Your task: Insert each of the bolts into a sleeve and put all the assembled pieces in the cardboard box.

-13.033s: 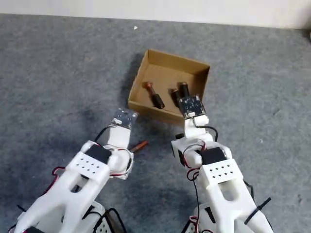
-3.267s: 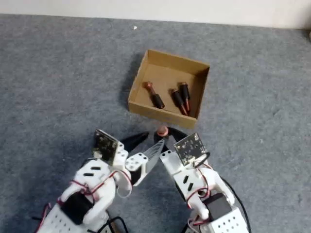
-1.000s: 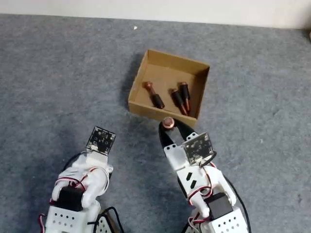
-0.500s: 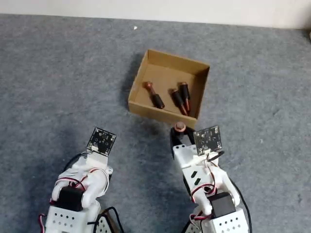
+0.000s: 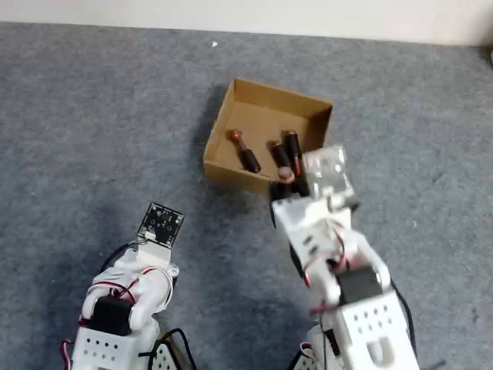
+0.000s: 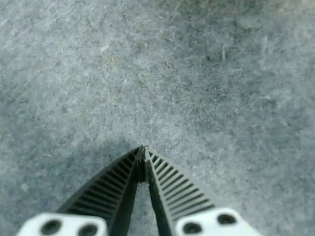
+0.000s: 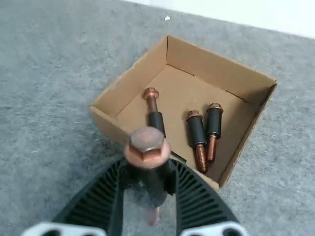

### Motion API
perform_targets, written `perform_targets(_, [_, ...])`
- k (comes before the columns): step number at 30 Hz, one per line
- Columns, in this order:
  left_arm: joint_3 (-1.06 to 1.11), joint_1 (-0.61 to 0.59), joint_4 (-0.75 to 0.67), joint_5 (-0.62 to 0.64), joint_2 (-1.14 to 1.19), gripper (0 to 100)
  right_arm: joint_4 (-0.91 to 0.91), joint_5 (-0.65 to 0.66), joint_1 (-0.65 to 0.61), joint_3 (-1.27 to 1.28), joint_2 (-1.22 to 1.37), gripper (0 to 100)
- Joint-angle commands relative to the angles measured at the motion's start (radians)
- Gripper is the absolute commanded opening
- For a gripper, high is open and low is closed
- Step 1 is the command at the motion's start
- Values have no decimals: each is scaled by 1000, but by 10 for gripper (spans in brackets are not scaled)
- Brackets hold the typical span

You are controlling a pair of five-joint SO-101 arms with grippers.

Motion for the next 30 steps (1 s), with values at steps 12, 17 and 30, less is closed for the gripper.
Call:
perform_targets(12, [19,-13,5,-11,-2,7,-213,-3,140,-539,674,5])
perform_targets(17, [19,-13,5,-11,-2,7,-243,-3,150,-636,865,5])
perform_targets(30, [19,-13,5,-11,-2,7,-229,83,219,-849,1228,7])
